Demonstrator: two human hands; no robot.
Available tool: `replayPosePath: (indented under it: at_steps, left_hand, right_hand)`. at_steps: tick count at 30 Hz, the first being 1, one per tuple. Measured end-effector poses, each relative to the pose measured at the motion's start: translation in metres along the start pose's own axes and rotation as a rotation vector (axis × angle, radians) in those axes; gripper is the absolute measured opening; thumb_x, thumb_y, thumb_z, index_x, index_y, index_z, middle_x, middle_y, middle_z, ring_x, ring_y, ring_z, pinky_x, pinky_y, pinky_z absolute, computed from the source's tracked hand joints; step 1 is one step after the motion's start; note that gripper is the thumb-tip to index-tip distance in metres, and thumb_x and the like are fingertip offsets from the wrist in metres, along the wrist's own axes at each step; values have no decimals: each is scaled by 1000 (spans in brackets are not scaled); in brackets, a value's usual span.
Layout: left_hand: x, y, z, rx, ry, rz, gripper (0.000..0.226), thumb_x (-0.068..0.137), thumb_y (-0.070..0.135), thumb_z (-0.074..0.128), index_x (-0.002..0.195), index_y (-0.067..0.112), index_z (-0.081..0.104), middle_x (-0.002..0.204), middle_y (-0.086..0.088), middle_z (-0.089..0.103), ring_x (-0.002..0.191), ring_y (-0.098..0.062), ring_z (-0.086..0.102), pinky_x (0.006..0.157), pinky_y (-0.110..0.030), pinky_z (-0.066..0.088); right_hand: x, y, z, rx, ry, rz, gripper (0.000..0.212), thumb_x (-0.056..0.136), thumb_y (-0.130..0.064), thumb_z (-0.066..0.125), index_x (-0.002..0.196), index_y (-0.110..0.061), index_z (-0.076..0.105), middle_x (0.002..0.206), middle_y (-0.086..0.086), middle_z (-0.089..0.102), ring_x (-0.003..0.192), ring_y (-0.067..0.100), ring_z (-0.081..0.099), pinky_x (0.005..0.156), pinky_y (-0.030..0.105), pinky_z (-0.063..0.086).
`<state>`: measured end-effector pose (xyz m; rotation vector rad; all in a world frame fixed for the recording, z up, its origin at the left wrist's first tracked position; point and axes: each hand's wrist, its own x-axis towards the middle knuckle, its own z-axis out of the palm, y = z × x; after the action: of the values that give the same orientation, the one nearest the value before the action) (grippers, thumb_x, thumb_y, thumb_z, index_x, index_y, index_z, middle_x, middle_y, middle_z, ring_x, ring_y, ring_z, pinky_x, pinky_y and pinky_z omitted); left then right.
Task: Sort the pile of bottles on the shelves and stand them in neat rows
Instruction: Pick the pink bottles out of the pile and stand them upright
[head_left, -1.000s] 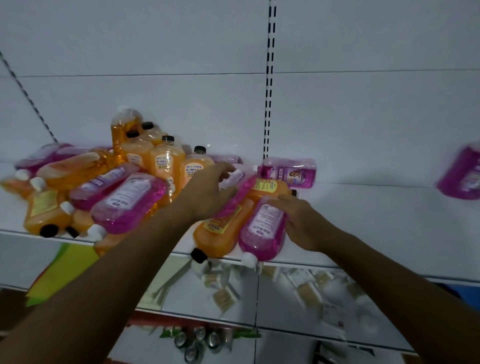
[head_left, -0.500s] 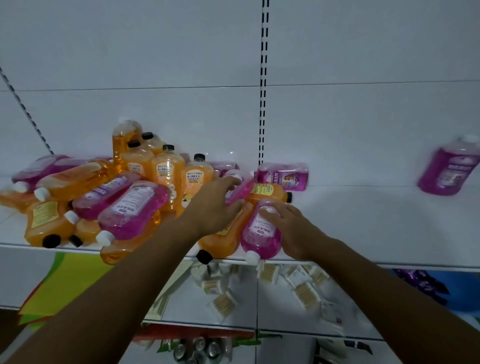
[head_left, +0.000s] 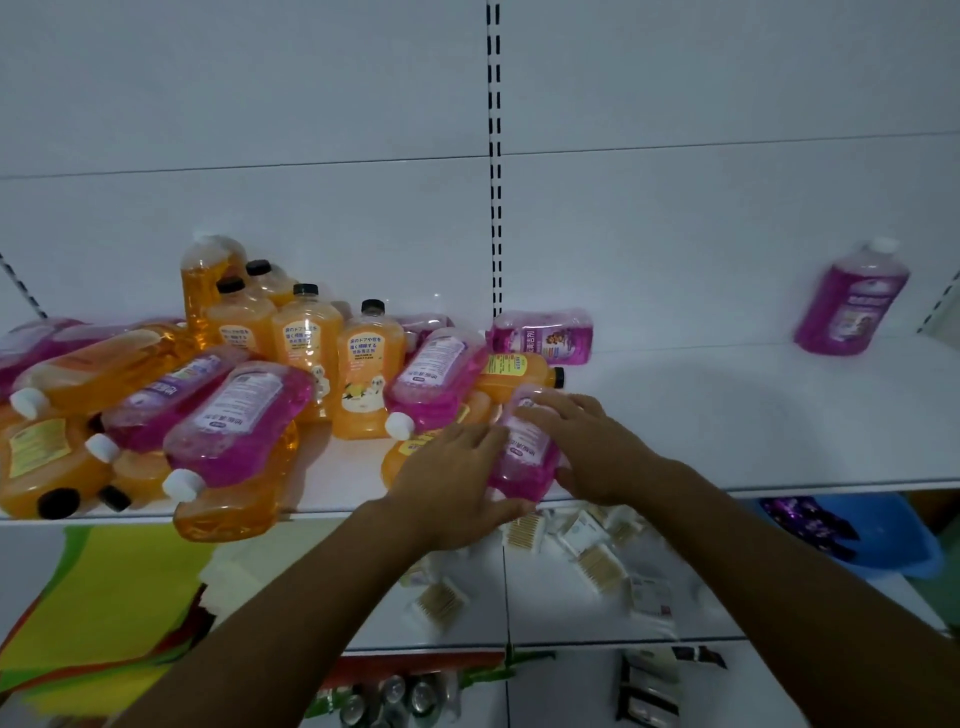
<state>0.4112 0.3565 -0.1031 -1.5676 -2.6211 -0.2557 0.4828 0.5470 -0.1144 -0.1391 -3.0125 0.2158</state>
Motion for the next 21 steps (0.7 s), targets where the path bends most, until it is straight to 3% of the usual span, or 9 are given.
replayPosePath:
  at_steps: [4, 8, 11, 16, 19, 21]
  left_hand:
    - [15, 8, 15, 141, -16, -54, 98, 79, 74, 50, 151, 23, 8, 155, -7, 25, 138, -30, 30, 106, -42, 37]
    - [28, 14, 20, 126, -21, -113, 100, 75, 74, 56, 148, 24, 10, 145, -8, 37, 127, -30, 45, 94, -43, 50]
    - [35, 14, 16, -40, -19, -151, 97, 70, 70, 65, 145, 26, 22, 136, -5, 45, 118, -24, 51, 88, -37, 53]
    - [55, 25, -6, -506, 133, -199, 72, 68, 54, 77, 127, 23, 49, 111, 8, 58, 99, -13, 59, 80, -26, 50]
    - [80, 42, -25, -780, 293, -242, 41, 75, 47, 75, 104, 21, 62, 96, 5, 66, 86, -15, 64, 71, -33, 55]
    - [100, 58, -32, -922, 322, -212, 26, 82, 42, 71, 96, 21, 64, 87, 6, 69, 80, -11, 65, 65, -33, 54]
  right_hand:
    - [1, 6, -6, 6, -6, 11, 73, 91, -20, 61, 151, -26, 20, 155, 2, 18, 139, 28, 17, 110, 44, 37]
    - [12, 16, 1, 173, -52, 68, 72, 92, -23, 61, 150, -30, 20, 157, 13, 8, 144, 37, 6, 115, 50, 26]
    - [14, 28, 3, 333, -43, 58, 72, 86, -26, 69, 146, -31, 28, 148, 14, 28, 139, 34, 25, 111, 48, 35]
    - [7, 62, -9, 426, 24, 28, 75, 68, -43, 81, 133, -27, 48, 130, 0, 53, 120, 19, 47, 102, 43, 43]
    - [-12, 86, -25, 545, 120, 113, 52, 75, -30, 81, 119, -18, 55, 113, 1, 61, 98, 16, 57, 83, 30, 48]
    - [-28, 101, -31, 634, 174, 191, 46, 77, -37, 78, 112, -19, 54, 102, -3, 64, 84, 11, 60, 71, 24, 47]
